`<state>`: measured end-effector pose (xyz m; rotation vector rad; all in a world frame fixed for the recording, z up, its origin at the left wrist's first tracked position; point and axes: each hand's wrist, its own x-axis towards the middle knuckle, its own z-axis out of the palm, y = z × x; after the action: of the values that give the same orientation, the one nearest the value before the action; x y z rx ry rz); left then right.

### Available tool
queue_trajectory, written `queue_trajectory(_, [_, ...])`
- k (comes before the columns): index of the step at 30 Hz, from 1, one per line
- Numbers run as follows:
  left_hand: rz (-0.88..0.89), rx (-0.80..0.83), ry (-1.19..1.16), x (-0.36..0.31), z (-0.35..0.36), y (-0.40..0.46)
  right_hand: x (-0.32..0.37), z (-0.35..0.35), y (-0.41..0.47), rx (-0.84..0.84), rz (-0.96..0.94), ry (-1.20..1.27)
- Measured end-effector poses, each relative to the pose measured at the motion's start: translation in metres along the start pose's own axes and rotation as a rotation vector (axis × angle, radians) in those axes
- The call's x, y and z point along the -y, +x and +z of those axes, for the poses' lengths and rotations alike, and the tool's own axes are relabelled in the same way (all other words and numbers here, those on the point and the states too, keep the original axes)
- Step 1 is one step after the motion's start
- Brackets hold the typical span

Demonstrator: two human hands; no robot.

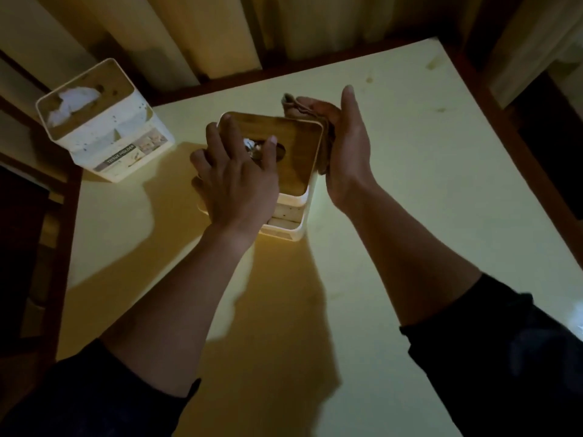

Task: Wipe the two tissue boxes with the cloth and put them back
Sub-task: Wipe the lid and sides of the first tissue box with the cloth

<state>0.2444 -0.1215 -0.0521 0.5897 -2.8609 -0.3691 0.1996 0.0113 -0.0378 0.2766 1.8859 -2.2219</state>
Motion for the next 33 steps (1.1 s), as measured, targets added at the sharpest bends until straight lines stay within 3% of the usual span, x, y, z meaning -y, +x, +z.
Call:
queue_trajectory(7, [0.001,-0.026,0.021,-0.001,0.002,0.000,-0.022,-0.005,0.006,0.071,0.122,-0.075])
queue_trajectory(12, [-0.015,-0.032,0.008,-0.002,0.003,0.000,-0.054,0.002,-0.046,0.041,-0.017,0.069])
queue_trajectory(15, [-0.015,-0.040,0.002,-0.003,0.002,-0.001,-0.078,0.007,-0.101,0.076,-0.145,-0.008])
queue_trajectory(18, [-0.006,-0.044,0.012,-0.002,0.001,-0.002,-0.094,0.008,-0.133,0.040,-0.128,-0.067])
queue_trajectory(24, [-0.018,-0.018,0.001,-0.002,0.003,0.000,-0.066,0.008,-0.052,-0.052,-0.040,-0.016])
queue_trajectory(29, [-0.032,-0.003,-0.025,-0.003,0.001,0.002,-0.041,0.015,-0.061,-0.017,-0.207,-0.016])
queue_trajectory(33, [-0.057,0.015,-0.024,-0.007,0.000,0.002,-0.067,0.022,-0.116,0.056,-0.322,-0.046])
